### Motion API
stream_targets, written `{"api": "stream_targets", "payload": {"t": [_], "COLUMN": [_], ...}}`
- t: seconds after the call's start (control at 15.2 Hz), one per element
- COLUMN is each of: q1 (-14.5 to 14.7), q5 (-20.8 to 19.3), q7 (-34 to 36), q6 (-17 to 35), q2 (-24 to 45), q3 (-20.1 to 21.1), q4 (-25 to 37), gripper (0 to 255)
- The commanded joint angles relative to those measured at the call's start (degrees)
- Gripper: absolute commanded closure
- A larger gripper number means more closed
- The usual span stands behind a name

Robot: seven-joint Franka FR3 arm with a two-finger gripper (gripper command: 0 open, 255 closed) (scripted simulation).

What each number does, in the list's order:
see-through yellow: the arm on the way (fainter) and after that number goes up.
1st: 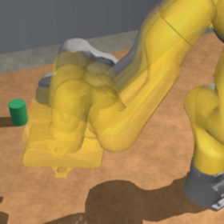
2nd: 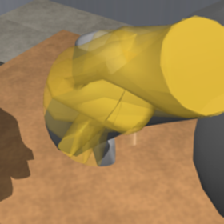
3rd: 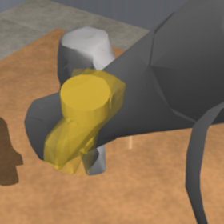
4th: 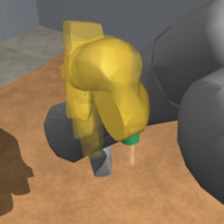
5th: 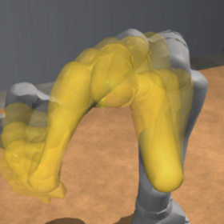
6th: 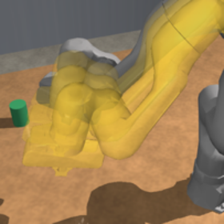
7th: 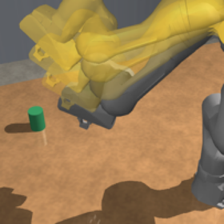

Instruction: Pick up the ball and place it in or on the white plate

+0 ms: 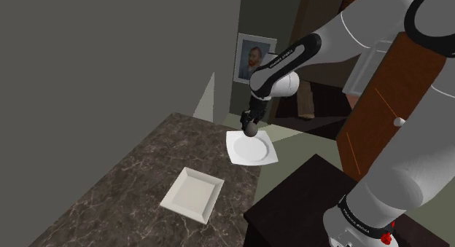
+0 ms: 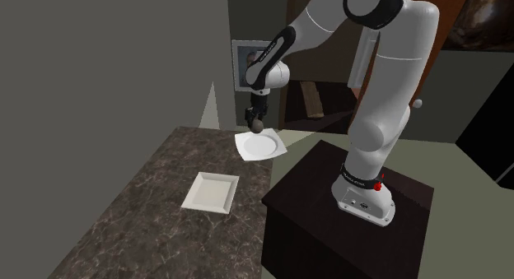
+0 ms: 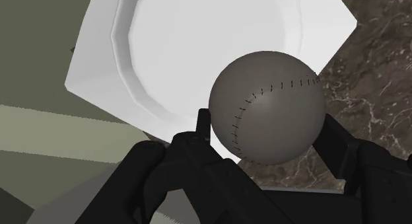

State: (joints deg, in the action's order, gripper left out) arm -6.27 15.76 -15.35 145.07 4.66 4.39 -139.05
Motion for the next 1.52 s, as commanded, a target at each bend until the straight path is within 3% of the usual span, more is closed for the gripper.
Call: {"api": "stream_targets", "payload": {"t": [0.0,0.92,1.39,1.45], "q1": [-1.14,-1.46,-1.47,-1.47], "q5": [0.53,4.37,4.37,4.37], "q7": [-2.64,-6.83,-6.82,-6.82], "q6": [0.36,10.48,10.48,10.48], "q2": [-0.35,9.95,9.95,9.95], "q3": [-0.83,0.4,0.4,0.4], "q4": [-1.07,-1.05,-1.05,-1.05], "gripper": [255,255,255,0]}}
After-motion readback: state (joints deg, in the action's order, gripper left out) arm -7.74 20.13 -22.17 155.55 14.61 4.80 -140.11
